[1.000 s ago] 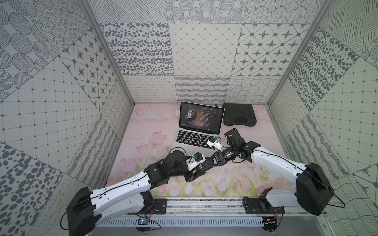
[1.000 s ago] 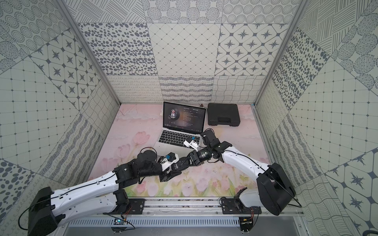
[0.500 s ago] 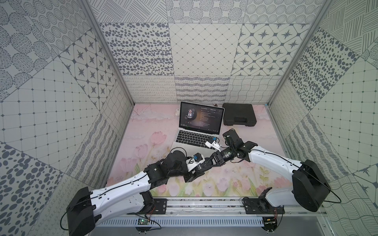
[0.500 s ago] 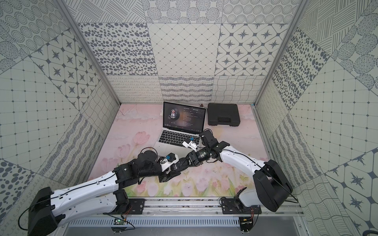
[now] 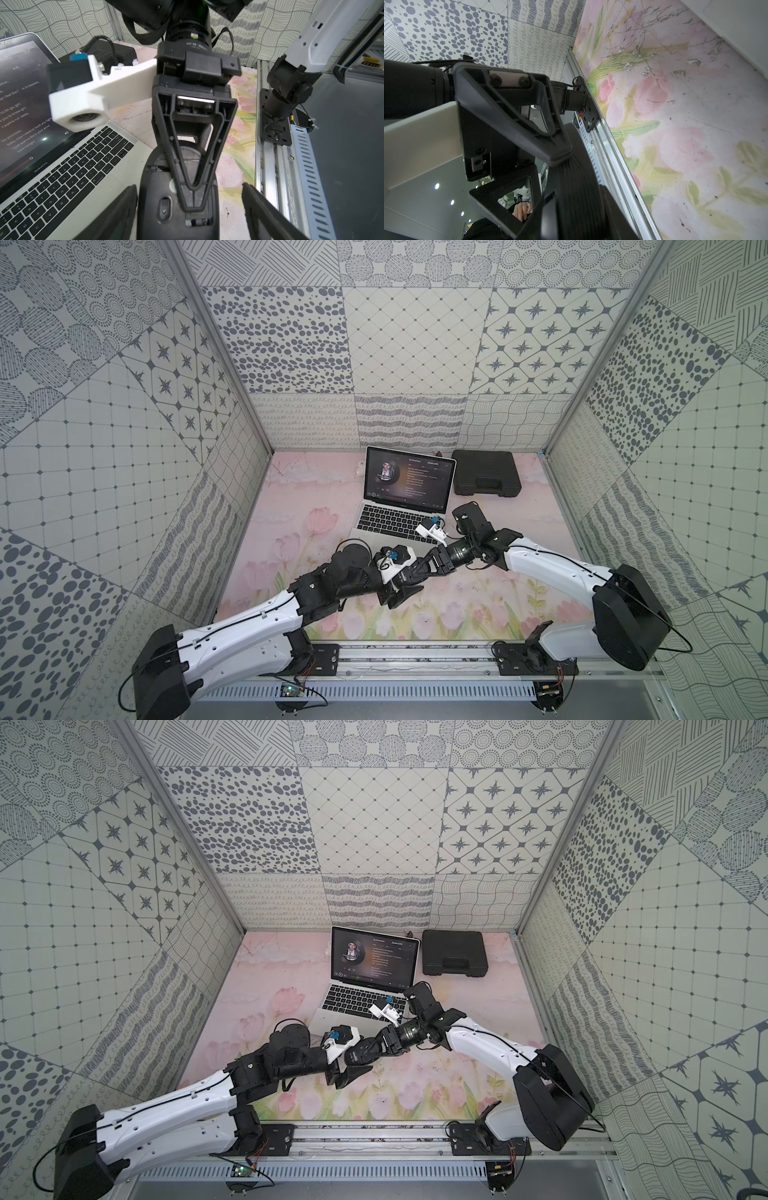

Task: Remove the wireless mouse receiver from the laptop
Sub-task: Close the lid on the mouse.

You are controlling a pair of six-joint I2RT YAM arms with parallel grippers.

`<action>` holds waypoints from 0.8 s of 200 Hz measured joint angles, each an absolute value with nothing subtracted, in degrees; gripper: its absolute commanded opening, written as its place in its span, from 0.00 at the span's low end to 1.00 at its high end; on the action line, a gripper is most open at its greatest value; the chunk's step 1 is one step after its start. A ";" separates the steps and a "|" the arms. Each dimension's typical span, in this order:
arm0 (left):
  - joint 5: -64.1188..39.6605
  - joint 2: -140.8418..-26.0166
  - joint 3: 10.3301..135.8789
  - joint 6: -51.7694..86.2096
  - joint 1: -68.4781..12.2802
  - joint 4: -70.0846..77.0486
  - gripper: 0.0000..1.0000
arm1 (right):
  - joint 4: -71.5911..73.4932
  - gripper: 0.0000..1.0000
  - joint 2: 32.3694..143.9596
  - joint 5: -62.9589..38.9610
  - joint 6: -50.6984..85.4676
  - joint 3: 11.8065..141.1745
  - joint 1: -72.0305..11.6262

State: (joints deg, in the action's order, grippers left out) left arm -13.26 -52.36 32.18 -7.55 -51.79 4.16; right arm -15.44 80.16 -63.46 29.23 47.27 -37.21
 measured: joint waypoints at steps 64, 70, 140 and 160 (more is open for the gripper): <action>-12.99 -52.97 31.20 -9.21 -51.81 5.15 0.86 | -10.20 0.17 77.08 -66.22 34.57 45.67 -35.57; -12.80 -52.97 31.09 -9.32 -51.81 5.15 0.85 | -9.98 0.17 76.79 -66.43 34.79 45.63 -35.53; -11.16 -51.40 30.55 -10.55 -51.79 5.85 0.59 | -9.23 0.17 75.99 -67.68 36.07 44.77 -35.31; -10.96 -51.09 30.55 -10.83 -51.79 5.76 0.52 | -8.97 0.17 75.99 -68.07 36.67 44.77 -35.31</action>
